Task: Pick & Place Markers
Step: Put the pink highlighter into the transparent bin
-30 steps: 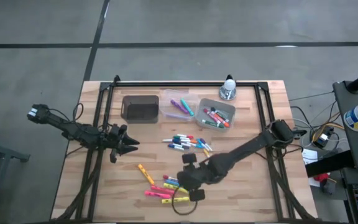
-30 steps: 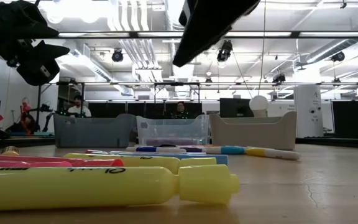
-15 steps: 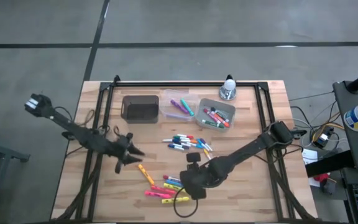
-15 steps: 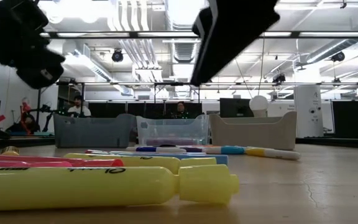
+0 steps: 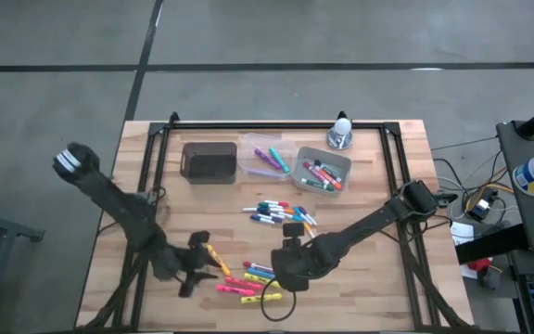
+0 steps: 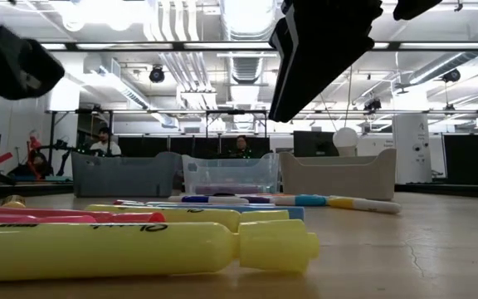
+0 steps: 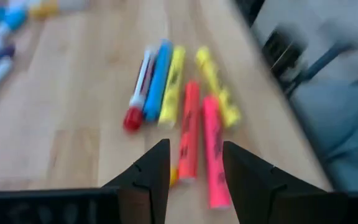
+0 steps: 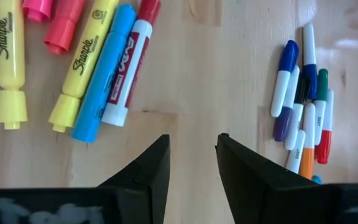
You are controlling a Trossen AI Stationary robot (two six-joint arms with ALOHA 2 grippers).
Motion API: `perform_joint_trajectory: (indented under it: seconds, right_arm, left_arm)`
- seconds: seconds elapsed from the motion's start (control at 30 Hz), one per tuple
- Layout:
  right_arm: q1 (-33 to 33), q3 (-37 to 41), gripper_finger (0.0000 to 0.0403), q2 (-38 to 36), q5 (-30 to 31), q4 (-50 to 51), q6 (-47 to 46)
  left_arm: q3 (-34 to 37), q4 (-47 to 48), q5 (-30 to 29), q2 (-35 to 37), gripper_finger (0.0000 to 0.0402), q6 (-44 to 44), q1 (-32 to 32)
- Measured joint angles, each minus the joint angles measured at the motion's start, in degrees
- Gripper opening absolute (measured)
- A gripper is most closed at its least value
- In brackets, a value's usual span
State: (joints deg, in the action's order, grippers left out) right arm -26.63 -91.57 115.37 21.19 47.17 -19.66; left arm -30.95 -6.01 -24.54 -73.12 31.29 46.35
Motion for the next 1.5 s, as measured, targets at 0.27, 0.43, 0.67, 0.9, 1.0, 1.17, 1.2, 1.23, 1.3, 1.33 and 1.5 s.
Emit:
perform_joint_trajectory:
  seconds: [0.27,0.43,0.67,0.9,1.0,1.17,1.2,1.23,1.3,1.33,1.5]
  right_arm:
    - [0.0,0.1,0.0123,0.0,0.1,2.3,-2.5]
    - [0.0,0.2,0.0123,0.0,0.5,2.3,-2.5]
    - [0.0,0.3,0.0123,0.0,1.5,2.3,-2.5]
    - [0.0,0.3,0.0123,0.0,1.5,2.1,-2.5]
    - [0.0,0.3,0.0123,0.0,1.5,2.1,-2.4]
    - [0.0,0.3,0.0123,0.0,1.5,2.0,-2.4]
    - [0.0,0.3,0.0123,0.0,1.5,2.0,-2.4]
    - [0.0,0.3,0.0123,0.0,1.5,2.0,-2.4]
    - [0.0,0.3,0.0123,0.0,1.7,2.1,-2.4]
    - [0.0,0.3,0.0123,0.0,2.2,2.2,-2.5]
    - [0.0,0.4,0.0119,-0.4,6.2,4.9,-3.1]
  left_arm:
    - [-13.8,9.4,3.1,-16.1,0.014,1.9,1.4]
    - [-17.0,12.3,5.3,-20.5,0.014,5.2,1.6]
    - [-17.6,12.2,5.0,-24.9,0.014,7.5,1.5]
    - [-17.7,12.0,3.5,-27.2,0.0135,8.2,1.5]
    - [-17.7,12.1,3.0,-27.0,0.0118,7.9,1.5]
    - [-17.7,12.2,2.8,-26.9,0.0059,7.2,1.2]
    - [-17.7,12.2,2.3,-26.9,0.0053,6.9,1.2]
    - [-17.7,12.2,1.7,-26.8,0.0053,6.3,1.1]
    - [-17.8,13.0,1.1,-26.2,0.0053,5.4,1.0]
    - [-17.8,13.4,0.9,-25.7,0.0053,4.7,0.9]
    - [-19.0,15.8,-1.6,-21.3,0.0053,1.7,0.8]
